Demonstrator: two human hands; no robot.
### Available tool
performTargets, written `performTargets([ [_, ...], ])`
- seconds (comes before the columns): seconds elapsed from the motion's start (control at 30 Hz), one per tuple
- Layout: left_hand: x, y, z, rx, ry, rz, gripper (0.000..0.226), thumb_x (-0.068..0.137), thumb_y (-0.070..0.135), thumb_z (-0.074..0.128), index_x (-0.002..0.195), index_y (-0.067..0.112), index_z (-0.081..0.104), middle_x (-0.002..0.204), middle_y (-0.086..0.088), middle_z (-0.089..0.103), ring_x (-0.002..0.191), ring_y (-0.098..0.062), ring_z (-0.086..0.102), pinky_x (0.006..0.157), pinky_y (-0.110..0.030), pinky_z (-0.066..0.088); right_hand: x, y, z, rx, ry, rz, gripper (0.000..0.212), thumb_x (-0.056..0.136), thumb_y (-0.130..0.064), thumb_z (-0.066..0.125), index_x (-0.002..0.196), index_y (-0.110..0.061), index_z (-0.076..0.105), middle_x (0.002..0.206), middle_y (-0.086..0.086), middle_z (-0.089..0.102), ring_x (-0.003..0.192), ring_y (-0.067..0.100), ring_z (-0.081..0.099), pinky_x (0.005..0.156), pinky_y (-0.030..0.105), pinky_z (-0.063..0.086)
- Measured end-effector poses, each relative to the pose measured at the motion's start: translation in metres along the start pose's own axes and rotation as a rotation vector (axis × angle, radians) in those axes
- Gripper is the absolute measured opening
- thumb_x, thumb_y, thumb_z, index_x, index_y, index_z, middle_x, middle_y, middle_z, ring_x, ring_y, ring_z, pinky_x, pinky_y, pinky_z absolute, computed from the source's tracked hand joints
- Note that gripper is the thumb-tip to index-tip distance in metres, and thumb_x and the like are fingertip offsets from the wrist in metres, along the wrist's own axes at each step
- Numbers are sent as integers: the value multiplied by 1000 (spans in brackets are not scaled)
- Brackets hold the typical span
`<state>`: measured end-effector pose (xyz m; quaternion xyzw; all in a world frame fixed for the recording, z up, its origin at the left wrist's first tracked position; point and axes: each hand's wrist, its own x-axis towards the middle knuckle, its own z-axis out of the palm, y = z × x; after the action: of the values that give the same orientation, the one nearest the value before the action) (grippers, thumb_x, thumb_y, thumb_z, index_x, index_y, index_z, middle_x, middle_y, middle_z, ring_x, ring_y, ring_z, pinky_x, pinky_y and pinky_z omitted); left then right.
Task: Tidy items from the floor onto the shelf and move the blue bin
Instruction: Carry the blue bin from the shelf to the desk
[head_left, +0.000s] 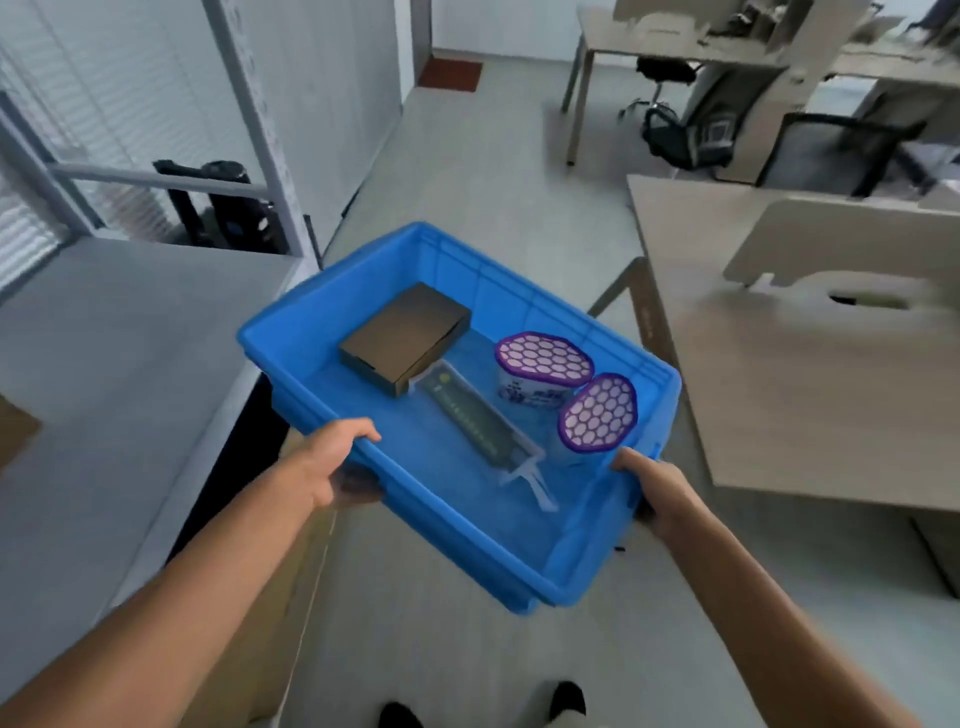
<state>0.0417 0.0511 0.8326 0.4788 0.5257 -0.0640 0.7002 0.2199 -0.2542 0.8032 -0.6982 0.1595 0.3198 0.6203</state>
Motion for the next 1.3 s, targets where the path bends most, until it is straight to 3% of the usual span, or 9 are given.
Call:
performTargets([
  [0.1, -12, -16, 90, 5, -62, 6, 14, 78, 14, 59, 87, 9, 49, 72, -16, 61, 64, -32, 62, 57, -42, 61, -5, -2, -85, 59, 104, -19, 40, 70, -10, 68, 110, -5, 69, 110, 17, 74, 98, 36, 70, 95, 51, 54],
  [0.2, -26, -33, 185, 8, -134, -4, 12, 82, 10, 59, 85, 9, 47, 80, -17, 58, 70, -32, 60, 56, -46, 58, -6, -5, -176, 110, 213, -31, 29, 79, -7, 64, 108, -5, 68, 101, 13, 73, 81, 29, 69, 81, 42, 57],
  [0.33, -36, -58, 317, 30, -224, -44, 25, 79, 11, 62, 98, 6, 47, 93, -21, 58, 76, -37, 63, 43, -40, 58, 4, -12, -307, 176, 326, -46, 26, 78, -6, 62, 104, -5, 68, 96, 11, 73, 79, 26, 69, 70, 34, 57],
  [0.57, -59, -80, 520, 39, -329, -50, 20, 78, 9, 63, 89, 7, 47, 104, -19, 51, 90, -43, 59, 45, -44, 59, 27, -41, -489, 180, 442, -134, 35, 77, 5, 58, 109, -3, 67, 98, 12, 73, 83, 28, 70, 75, 39, 59],
  [0.67, -66, -80, 597, 5, -370, -73, 15, 82, 8, 61, 86, 7, 46, 98, -18, 51, 92, -42, 59, 43, -46, 59, 49, -55, -551, 189, 459, -179, 41, 76, 6, 58, 114, -7, 63, 105, 13, 73, 93, 32, 71, 83, 50, 60],
  [0.77, -59, -74, 668, -12, -389, -85, 13, 84, 5, 60, 84, 6, 47, 94, -15, 49, 93, -39, 57, 54, -52, 57, 79, -67, -604, 185, 438, -203, 49, 74, 6, 60, 118, -14, 61, 112, 12, 73, 100, 34, 71, 86, 55, 59],
  [0.9, -29, -60, 755, 24, -393, -82, 14, 81, 5, 62, 88, 5, 49, 102, -18, 49, 94, -39, 58, 56, -49, 60, 128, -88, -670, 213, 410, -157, 51, 76, 12, 56, 121, -13, 57, 111, 12, 72, 102, 34, 70, 82, 51, 61],
  [1.07, 19, -27, 861, 98, -410, -111, 19, 80, 9, 65, 92, 9, 51, 106, -18, 53, 100, -38, 63, 70, -50, 60, 206, -122, -738, 269, 479, -115, 56, 70, 11, 54, 121, -11, 59, 112, 16, 73, 100, 39, 70, 85, 58, 58],
  [1.3, 55, 21, 998, 113, -390, -151, 15, 81, 10, 63, 91, 10, 52, 103, -17, 55, 84, -35, 63, 74, -50, 59, 306, -199, -827, 244, 493, -72, 54, 73, 11, 52, 119, -15, 61, 111, 13, 72, 100, 36, 69, 85, 52, 59],
])
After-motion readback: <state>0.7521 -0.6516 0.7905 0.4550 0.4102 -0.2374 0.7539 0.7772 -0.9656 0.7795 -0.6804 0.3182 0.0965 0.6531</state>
